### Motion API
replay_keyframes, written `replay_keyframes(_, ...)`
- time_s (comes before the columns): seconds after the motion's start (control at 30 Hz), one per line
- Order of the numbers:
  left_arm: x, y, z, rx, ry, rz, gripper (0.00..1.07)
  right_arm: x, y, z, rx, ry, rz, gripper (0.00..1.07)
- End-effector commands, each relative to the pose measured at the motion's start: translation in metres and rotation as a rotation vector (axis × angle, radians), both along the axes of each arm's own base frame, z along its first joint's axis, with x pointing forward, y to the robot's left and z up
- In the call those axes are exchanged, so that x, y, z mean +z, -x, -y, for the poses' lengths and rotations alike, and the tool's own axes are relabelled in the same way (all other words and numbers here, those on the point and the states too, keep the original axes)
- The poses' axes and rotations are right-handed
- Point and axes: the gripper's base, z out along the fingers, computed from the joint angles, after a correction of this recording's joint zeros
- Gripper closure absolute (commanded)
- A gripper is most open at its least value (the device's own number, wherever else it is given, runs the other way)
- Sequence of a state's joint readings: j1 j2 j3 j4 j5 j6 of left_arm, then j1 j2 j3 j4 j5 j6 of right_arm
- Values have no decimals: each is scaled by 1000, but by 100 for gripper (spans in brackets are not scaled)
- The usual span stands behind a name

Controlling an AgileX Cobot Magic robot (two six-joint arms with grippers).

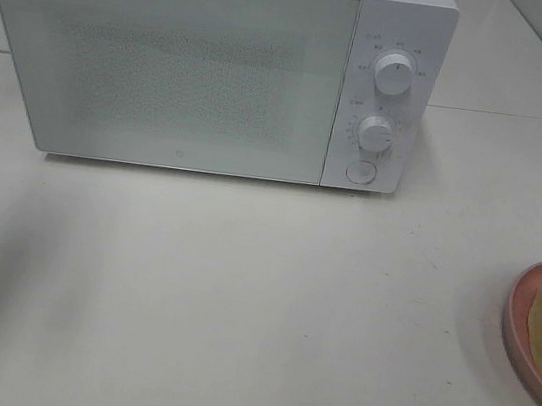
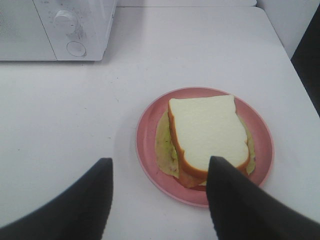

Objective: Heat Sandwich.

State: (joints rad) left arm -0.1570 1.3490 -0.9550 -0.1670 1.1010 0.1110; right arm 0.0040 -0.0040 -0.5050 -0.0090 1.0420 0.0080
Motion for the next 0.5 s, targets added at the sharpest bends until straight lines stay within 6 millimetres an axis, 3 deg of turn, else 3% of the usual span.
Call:
replay_keyframes(0.03, 10, 13, -11, 59, 2, 23, 6, -1, 4, 0, -3, 2, 29, 52)
replay_keyframes(0.17, 28, 49, -29, 136, -27, 139, 6, -1, 4, 0, -3, 2, 29, 52)
replay_keyframes(0.2, 28, 49, -29, 136, -27, 139, 6, -1, 4, 0, -3, 2, 29, 52)
replay_keyframes(0.3, 35, 81, -35, 158, -49, 241, 6, -1, 4, 0, -3, 2, 29, 52)
replay_keyframes(0.33, 35, 81, -35, 158, -49, 241, 6, -1, 4, 0, -3, 2, 29, 52)
replay_keyframes(0.4, 35, 106, -38, 158, -54, 314, 6, -1, 4, 0, -3, 2, 29, 52)
replay_keyframes(0.5, 32, 122, -40, 156, -53, 362, 6, -1, 4, 0, -3, 2, 29, 52)
